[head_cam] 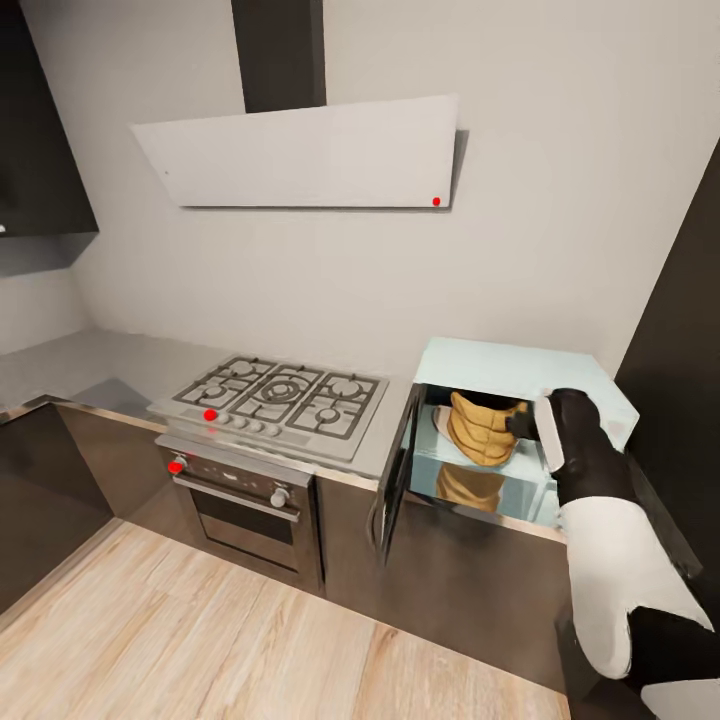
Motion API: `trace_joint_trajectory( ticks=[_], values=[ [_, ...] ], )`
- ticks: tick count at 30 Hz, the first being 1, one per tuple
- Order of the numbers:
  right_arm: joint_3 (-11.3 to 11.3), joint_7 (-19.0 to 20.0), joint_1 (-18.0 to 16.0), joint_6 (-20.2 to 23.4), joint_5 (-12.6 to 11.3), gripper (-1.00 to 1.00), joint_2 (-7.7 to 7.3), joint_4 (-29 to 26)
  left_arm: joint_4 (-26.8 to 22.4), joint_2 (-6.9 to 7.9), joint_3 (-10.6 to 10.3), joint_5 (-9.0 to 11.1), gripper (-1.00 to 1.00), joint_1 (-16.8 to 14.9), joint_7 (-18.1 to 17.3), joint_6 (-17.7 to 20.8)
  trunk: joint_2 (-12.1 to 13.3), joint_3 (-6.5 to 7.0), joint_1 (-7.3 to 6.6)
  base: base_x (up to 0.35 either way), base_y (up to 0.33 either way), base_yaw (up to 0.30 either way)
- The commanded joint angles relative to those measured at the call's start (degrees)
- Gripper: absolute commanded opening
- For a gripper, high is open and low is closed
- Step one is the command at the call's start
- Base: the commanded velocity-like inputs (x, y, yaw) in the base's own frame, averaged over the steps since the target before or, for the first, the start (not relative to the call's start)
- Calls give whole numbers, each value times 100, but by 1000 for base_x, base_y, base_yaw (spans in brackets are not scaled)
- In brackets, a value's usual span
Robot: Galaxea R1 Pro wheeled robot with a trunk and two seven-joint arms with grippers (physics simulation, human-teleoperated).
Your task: In the kitchen, take the popcorn bag from the countertop, put it into the microwave, and heat it until the popcorn is cooked so the cooked popcorn ends up inside the bag.
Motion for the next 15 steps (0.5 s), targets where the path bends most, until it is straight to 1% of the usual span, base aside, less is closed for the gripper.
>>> trace_joint_trajectory(
  ticks=[1, 3, 5, 7, 8, 9, 10, 11, 12, 13, 14, 15],
  values=[
    [10, -23, 180, 19, -33, 100, 42, -320, 4, -4, 21, 1, 100, -5, 6, -20, -12, -13, 4, 0, 0, 0],
    [88, 2, 757, 19, -37, 100, 108, -1124, 4, -4, 21, 1, 100, -5, 6, -20, -12, -13, 4, 0, 0, 0],
    [183, -11, 1068, 19, -37, 100, 144, -1501, 4, -5, 21, 1, 100, -5, 6, -21, -12, -13, 4, 0, 0, 0],
    [210, -15, 1204, 10, -39, 100, 193, -1660, 4, -6, 21, -3, 100, -5, 6, -20, -12, -13, 4, 0, 0, 0],
    [229, -16, 1290, -110, -30, 100, 216, -1719, 4, -6, 21, -1, 100, -5, 6, -22, -12, -13, 4, 0, 0, 0],
    [244, -16, 1373, -296, -23, 100, 224, -1728, 4, -6, 21, 0, 100, -5, 6, -24, -12, -13, 4, 0, 0, 0],
    [258, -15, 1439, -574, -11, 100, 232, -1696, 4, -5, 21, 0, 100, -5, 6, -23, -12, -13, 4, 0, 0, 0],
    [294, -1, 1565, -1037, 3, 100, 237, -1630, 4, -6, 21, 0, 100, -5, 6, -24, -12, -13, 4, 0, 0, 0],
    [375, 3, 1627, -1288, 10, 100, 235, -1601, 4, -4, 21, 0, 100, -5, 6, -23, -12, -13, 4, 0, 0, 0],
    [542, 5, 1681, -1593, 9, 100, 228, -1566, 4, -5, 21, 1, 100, -5, 6, -24, -12, -13, 4, 0, 0, 0],
    [794, 7, 1740, -2022, 10, 100, 224, -1434, 4, -6, 21, 1, 100, -5, 6, -25, -12, -13, 4, 0, 0, 0],
    [949, 8, 1765, -2303, 13, 100, 224, -1274, 4, -6, 21, 1, 100, -5, 6, -24, -12, -13, 4, 0, 0, 0]
  ],
)
